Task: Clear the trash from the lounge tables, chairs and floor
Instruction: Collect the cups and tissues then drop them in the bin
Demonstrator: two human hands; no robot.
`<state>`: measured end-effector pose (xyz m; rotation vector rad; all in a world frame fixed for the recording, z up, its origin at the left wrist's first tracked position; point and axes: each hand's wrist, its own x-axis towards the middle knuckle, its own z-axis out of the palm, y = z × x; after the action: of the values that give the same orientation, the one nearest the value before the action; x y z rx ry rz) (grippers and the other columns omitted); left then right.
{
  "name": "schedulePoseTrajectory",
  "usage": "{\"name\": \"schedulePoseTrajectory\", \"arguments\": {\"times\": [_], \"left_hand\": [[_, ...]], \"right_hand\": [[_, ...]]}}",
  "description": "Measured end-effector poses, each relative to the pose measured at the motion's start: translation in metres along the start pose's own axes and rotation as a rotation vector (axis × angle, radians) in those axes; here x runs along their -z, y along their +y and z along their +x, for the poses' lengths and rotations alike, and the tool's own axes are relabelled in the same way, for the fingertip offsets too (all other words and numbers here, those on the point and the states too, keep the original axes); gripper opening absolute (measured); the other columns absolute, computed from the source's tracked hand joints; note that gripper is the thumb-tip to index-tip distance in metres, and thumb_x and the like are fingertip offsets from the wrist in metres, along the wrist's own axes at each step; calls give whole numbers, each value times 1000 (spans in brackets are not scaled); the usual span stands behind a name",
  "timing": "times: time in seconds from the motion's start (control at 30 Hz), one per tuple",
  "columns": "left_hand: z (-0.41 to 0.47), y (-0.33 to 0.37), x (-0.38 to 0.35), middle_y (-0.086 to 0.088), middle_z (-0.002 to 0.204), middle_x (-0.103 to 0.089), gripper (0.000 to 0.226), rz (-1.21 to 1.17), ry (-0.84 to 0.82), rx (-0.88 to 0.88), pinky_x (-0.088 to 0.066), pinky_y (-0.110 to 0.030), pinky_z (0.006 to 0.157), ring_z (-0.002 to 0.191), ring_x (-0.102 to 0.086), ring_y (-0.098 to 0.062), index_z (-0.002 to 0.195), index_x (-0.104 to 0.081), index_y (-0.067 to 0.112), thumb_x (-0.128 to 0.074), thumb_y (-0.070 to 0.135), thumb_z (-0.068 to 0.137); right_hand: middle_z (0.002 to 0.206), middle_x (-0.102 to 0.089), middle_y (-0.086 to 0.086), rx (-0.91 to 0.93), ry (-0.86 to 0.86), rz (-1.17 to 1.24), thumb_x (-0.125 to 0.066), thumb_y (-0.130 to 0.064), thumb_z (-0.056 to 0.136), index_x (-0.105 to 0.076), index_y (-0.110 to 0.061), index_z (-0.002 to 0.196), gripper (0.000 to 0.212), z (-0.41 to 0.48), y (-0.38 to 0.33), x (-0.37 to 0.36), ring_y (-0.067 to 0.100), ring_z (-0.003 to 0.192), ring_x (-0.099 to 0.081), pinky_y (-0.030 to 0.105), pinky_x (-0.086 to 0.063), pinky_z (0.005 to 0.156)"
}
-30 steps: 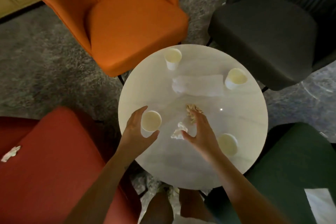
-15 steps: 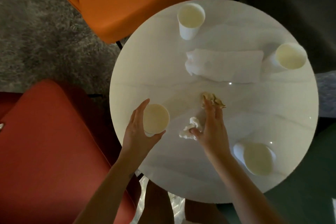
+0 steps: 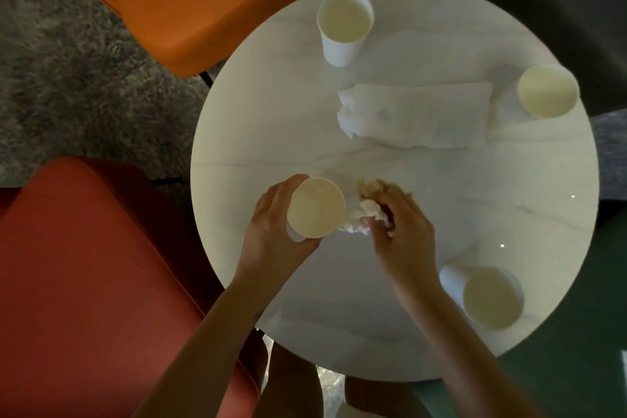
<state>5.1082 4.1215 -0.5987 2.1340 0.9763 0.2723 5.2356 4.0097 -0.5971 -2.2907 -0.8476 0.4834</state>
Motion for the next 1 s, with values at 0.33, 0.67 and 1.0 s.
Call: {"name": "schedulePoseTrajectory", "arguments": {"times": [0.33,0.67,1.0], "left_hand": [[19,26,0,-9,111,-63,65,25,4,-179,-50,-32,85,101,-59,-25,118,-57,3,-85,14,61],[16,28,-3,-8,115,-62,72,23,-56,-190,-49,-28,82,104,-57,-25,123,-55,8,-87,12,58],[41,15,-5,-11,116,-57,76,-14,75,-6,-35,-4,77,102,-51,-15,124,-49,5,-87,15,59]], "right_hand": [[89,-68,9,261,-69,-22,-67,9,73,-67,-2,93,23,7,-54,15,18,73,-62,19,-47,63],[106,-68,5,273,-421,-79,-49,12,79,-65,-9,112,42,9,-55,27,22,98,-62,37,-50,82],[120,-61,4,-107,107,-24,-55,-5,86,-58,-14,120,36,64,-13,25,24,109,-55,30,-37,93]]}}
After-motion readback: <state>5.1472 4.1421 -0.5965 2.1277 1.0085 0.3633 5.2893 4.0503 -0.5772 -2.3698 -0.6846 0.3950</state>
